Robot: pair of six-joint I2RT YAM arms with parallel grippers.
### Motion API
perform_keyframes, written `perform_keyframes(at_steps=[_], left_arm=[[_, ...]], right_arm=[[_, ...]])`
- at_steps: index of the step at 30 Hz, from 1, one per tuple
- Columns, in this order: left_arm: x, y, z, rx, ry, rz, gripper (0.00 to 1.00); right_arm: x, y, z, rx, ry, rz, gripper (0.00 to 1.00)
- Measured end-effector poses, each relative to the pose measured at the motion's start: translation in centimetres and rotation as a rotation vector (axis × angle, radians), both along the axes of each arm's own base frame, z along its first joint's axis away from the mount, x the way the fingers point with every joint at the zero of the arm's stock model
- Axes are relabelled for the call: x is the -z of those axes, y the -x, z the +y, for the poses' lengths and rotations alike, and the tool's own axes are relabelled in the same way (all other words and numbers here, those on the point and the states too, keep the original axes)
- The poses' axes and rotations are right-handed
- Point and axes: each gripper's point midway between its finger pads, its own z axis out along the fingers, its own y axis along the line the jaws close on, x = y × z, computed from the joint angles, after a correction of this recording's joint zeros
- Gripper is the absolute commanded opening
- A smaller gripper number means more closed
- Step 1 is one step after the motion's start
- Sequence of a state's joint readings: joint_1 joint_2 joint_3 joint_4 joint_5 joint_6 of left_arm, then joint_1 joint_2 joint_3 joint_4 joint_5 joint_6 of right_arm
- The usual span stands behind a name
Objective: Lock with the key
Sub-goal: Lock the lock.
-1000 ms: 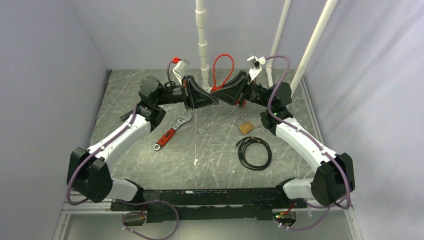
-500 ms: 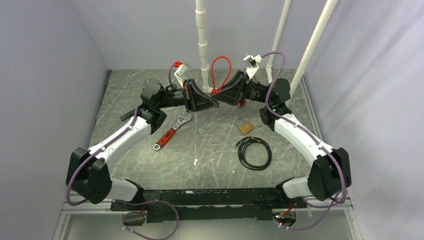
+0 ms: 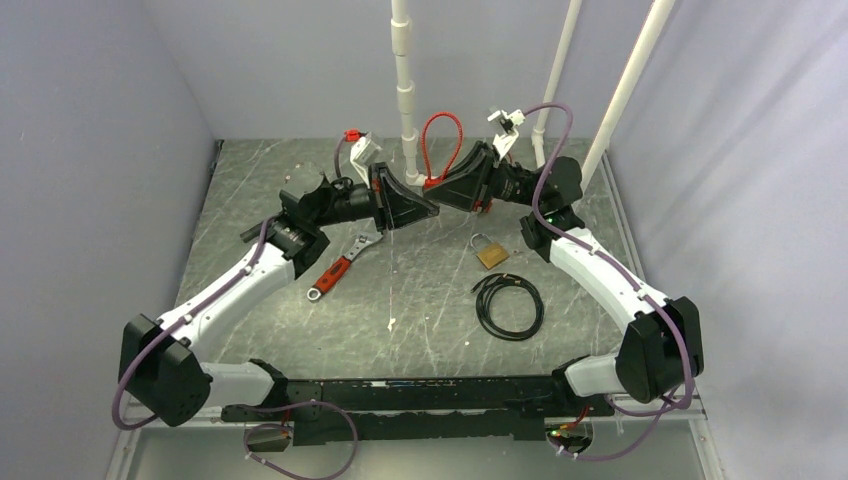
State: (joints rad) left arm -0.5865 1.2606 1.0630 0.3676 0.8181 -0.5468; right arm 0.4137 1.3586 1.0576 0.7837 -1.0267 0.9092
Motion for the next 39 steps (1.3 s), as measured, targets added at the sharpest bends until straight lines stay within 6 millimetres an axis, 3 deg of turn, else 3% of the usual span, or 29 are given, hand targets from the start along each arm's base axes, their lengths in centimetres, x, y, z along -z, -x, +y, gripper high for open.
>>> perform_keyframes(at_steps=[15, 17, 21, 24, 29, 33, 39], left_arm=[[-1.3, 2.2, -0.8, 0.292, 0.124, 0.156, 0.00], [-1.2, 1.8, -0.7, 0.264, 0.118, 0.162, 0.00], [-0.9, -0.2, -0.2, 0.035, 0.079, 0.166, 0.00], [-0.6, -1.0, 0.4, -0.110, 0.039, 0.129, 0.00], [0.7, -2.2, 0.7, -0.240, -0.042, 0.094, 0.00], [1.6, -2.5, 0.8, -0.260, -0.076, 0.083, 0.00], [-0.1, -1.0, 0.2, -0.116, 0.042, 0.052, 0.00]], right_arm=[[-1.4, 2.4, -0.7, -0.108, -0.025, -0.019, 0.00], [-1.3, 1.9, -0.7, -0.082, -0.022, -0.012, 0.00], [-0.8, -0.4, -0.6, 0.076, -0.006, 0.029, 0.00], [-0.7, -1.1, -0.3, 0.174, 0.012, 0.028, 0.00], [0.6, -2.5, 0.0, 0.322, 0.067, 0.031, 0.00], [1.5, -3.0, 0.1, 0.354, 0.098, 0.051, 0.00], [-0.4, -1.9, -0.2, 0.175, 0.010, 0.074, 0.00]])
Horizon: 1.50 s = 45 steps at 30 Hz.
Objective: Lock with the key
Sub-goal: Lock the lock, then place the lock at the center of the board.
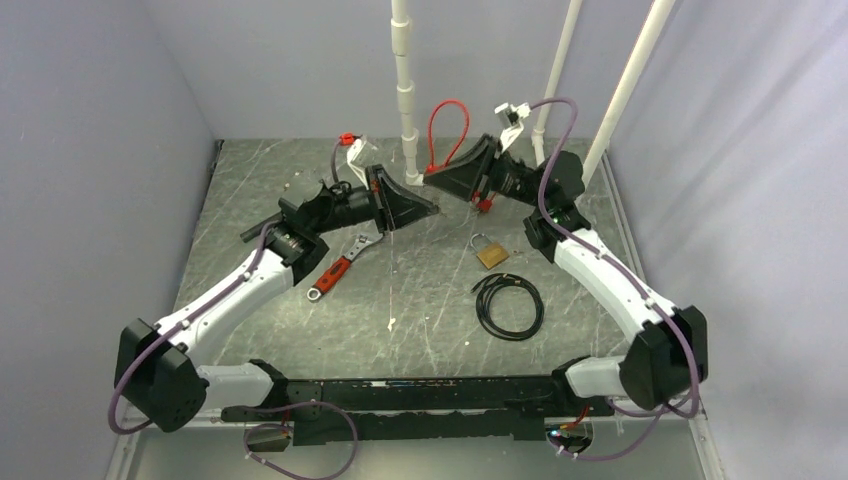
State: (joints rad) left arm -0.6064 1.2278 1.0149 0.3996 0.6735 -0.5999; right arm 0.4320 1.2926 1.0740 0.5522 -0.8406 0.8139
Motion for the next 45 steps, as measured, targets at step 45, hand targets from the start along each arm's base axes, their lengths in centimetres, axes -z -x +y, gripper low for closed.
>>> perform_keyframes(at_steps=[45], left_arm=[[13.5, -3.1, 10.2, -0.184, -0.328, 0.304, 0.00]], right_arm=[[29.4, -5.0, 0.6, 0.002, 0.539, 0.668, 0.01]])
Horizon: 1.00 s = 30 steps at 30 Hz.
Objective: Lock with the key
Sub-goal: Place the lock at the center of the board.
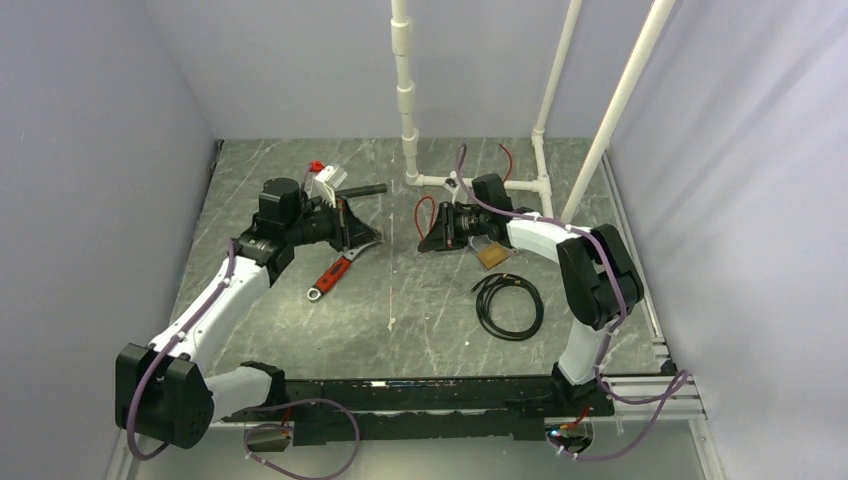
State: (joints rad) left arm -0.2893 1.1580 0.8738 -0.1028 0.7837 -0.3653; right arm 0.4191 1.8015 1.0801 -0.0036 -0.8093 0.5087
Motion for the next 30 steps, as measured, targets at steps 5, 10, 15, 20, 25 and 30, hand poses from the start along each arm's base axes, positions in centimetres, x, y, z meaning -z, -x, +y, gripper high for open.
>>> perform_keyframes(at_steps=[5, 10, 15, 20, 25, 30], left_arm=[[0.5, -0.2, -0.1, 0.002, -0.006, 0.011, 0.00], [1.0, -0.5, -0.1, 0.002, -0.011, 0.026, 0.00], [1.2, -0.6, -0.2, 0.002, -0.014, 0.034, 0.00], [1.2, -0.6, -0.2, 0.002, -0.014, 0.033, 0.00], [1.3, -0.7, -0.2, 0.002, -0.014, 0.037, 0.00], [1.3, -0.8, -0.2, 0.002, -0.015, 0.040, 0.00]], right_arm=[[0.7, 0.2, -0.1, 0.004, 0.011, 0.009, 0.06], [2.3, 1.3, -0.7, 0.007, 0.039, 0.048, 0.08], [4.3, 2.8, -1.5, 0.013, 0.070, 0.106, 0.13], [5.6, 3.1, -1.8, 0.026, 0.096, 0.136, 0.19], [6.6, 2.6, -1.7, 0.030, 0.124, 0.166, 0.37], [7.1, 2.5, -2.0, 0.053, 0.151, 0.185, 0.56]])
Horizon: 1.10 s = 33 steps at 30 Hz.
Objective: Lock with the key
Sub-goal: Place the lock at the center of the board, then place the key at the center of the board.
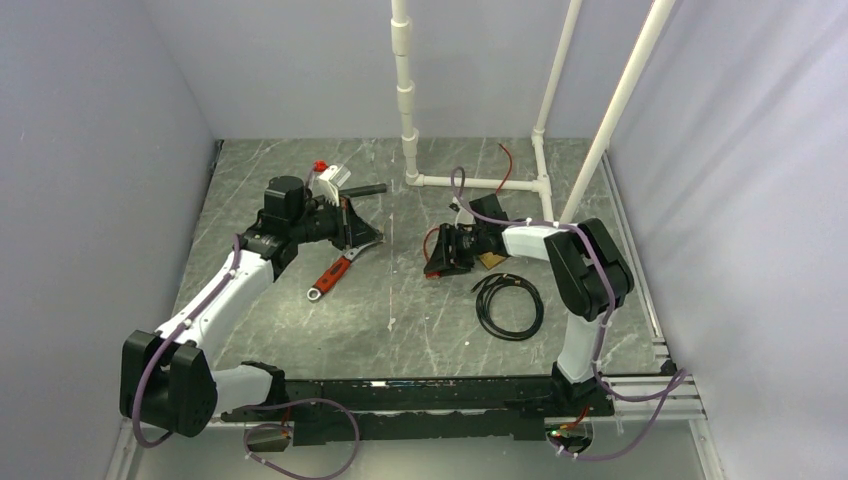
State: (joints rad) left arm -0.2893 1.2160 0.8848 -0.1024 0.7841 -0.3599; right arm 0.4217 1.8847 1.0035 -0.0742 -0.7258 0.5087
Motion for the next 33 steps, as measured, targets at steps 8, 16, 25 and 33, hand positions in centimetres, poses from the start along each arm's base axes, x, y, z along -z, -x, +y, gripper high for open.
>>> perform_keyframes(at_steps=[8, 16, 25, 33], left_arm=[[0.1, -0.1, 0.0, 0.003, -0.004, -0.005, 0.00], [1.0, -1.0, -0.2, 0.019, -0.030, -0.012, 0.00], [4.8, -1.6, -5.1, 0.135, -0.085, 0.048, 0.00], [9.0, -0.5, -11.8, 0.262, -0.157, 0.031, 0.00]], right_arm=[[-1.6, -0.2, -1.0, 0.044, 0.052, -0.041, 0.73], [-6.4, -0.2, -1.6, 0.031, 0.035, -0.170, 0.80], [-12.7, -1.5, -5.4, 0.065, 0.031, -0.417, 0.83], [-13.9, -2.9, -11.4, 0.199, 0.103, -0.496, 0.84]])
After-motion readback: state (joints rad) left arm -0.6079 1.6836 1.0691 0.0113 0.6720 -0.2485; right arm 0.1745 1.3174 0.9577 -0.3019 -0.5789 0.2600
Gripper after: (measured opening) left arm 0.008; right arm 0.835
